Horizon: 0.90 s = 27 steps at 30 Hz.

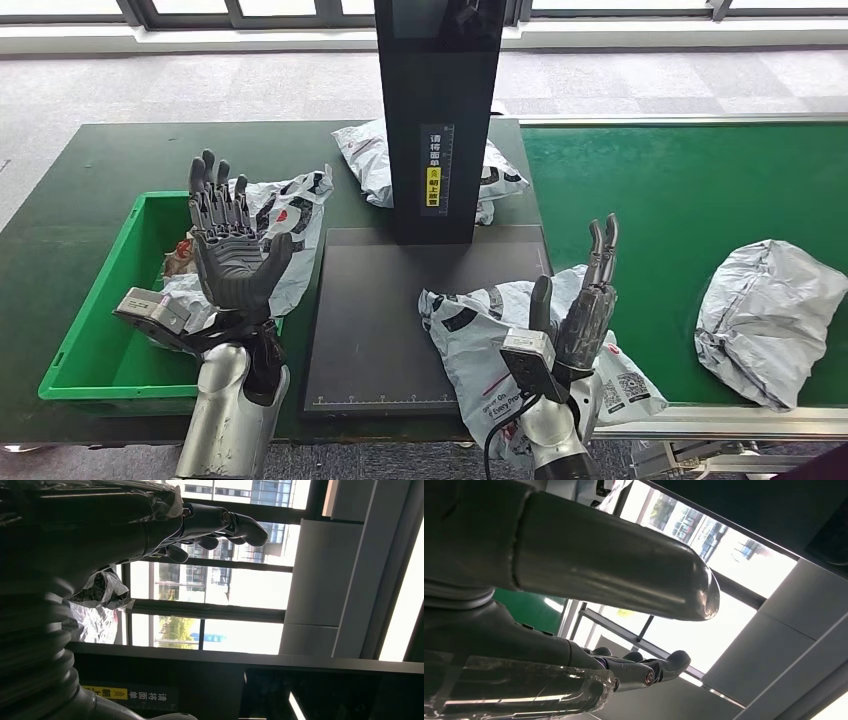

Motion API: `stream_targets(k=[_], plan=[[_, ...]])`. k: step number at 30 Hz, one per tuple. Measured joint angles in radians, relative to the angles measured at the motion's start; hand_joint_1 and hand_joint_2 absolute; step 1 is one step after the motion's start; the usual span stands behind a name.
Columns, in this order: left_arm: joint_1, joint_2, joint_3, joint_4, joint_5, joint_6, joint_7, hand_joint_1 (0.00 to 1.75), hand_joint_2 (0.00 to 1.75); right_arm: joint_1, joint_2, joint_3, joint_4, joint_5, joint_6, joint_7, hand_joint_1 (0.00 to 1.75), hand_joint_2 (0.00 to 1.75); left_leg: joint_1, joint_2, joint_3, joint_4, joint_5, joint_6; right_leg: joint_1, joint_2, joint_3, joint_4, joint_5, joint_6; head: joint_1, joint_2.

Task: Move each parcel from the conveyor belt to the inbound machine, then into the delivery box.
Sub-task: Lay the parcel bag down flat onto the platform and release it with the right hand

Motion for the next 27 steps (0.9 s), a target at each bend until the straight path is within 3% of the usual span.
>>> stream_targets(k=[27], plan=[[-0.006,0.000,-0.043,-0.007,-0.080,0.029,0.000,0.00,1.75,0.007,0.000,-0.044,-0.004,-0.003,0.000,0.000,0.00,0.00,0.000,0.000,-0.001,0.000,0.000,0.000,0.000,0.000,0.000,0.000,0.000,0.000,0.000,0.000]])
